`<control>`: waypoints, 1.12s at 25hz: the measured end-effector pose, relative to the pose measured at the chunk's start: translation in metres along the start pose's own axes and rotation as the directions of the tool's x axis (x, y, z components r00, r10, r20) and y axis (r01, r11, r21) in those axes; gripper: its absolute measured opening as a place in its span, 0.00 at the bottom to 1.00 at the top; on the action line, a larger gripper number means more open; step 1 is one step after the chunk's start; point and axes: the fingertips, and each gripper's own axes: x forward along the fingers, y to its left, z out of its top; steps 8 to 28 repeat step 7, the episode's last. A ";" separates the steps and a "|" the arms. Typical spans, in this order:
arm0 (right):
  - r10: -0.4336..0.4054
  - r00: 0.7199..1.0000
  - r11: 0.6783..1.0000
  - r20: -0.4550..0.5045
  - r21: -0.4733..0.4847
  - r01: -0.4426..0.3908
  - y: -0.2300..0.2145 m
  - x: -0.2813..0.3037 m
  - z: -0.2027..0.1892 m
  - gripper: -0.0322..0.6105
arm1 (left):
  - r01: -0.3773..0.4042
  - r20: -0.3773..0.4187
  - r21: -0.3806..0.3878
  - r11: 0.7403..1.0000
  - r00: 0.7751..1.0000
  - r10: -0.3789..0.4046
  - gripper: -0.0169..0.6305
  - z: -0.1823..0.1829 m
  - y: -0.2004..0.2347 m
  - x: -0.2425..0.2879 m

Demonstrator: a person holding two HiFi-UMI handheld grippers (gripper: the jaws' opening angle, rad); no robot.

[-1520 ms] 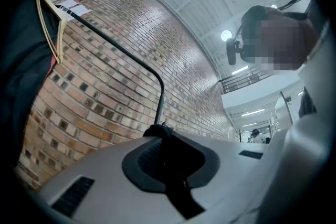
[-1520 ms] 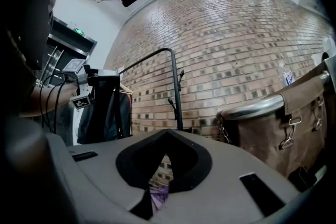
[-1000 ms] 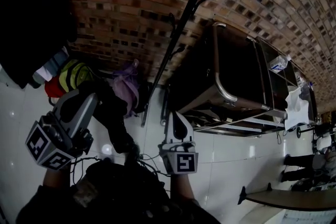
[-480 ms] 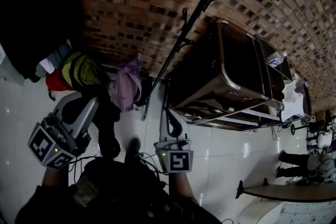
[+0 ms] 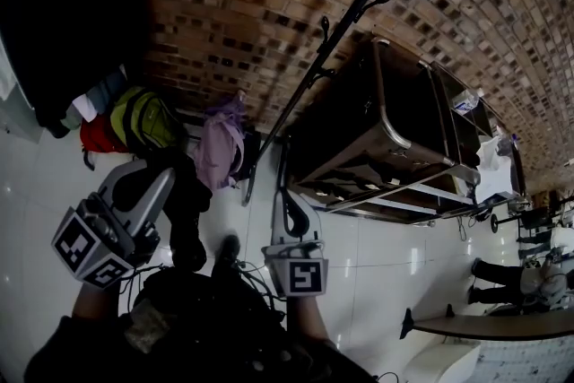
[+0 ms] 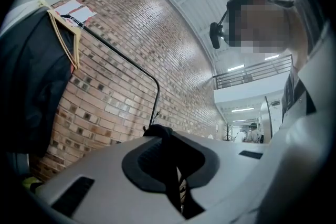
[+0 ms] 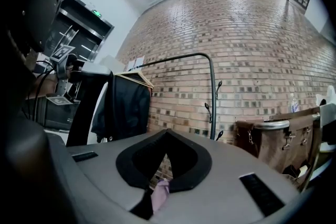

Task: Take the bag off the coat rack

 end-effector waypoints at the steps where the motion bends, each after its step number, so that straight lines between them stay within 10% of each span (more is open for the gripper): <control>1: -0.003 1.000 1.000 -0.003 -0.001 0.003 0.003 -0.002 0.001 0.07 | 0.005 -0.005 -0.001 1.000 1.000 -0.005 0.08 -0.001 -0.001 -0.003; 28: -0.021 1.000 1.000 0.012 -0.002 0.021 0.017 -0.012 0.009 0.07 | 0.036 -0.004 -0.019 0.999 0.999 -0.036 0.08 0.005 -0.009 -0.015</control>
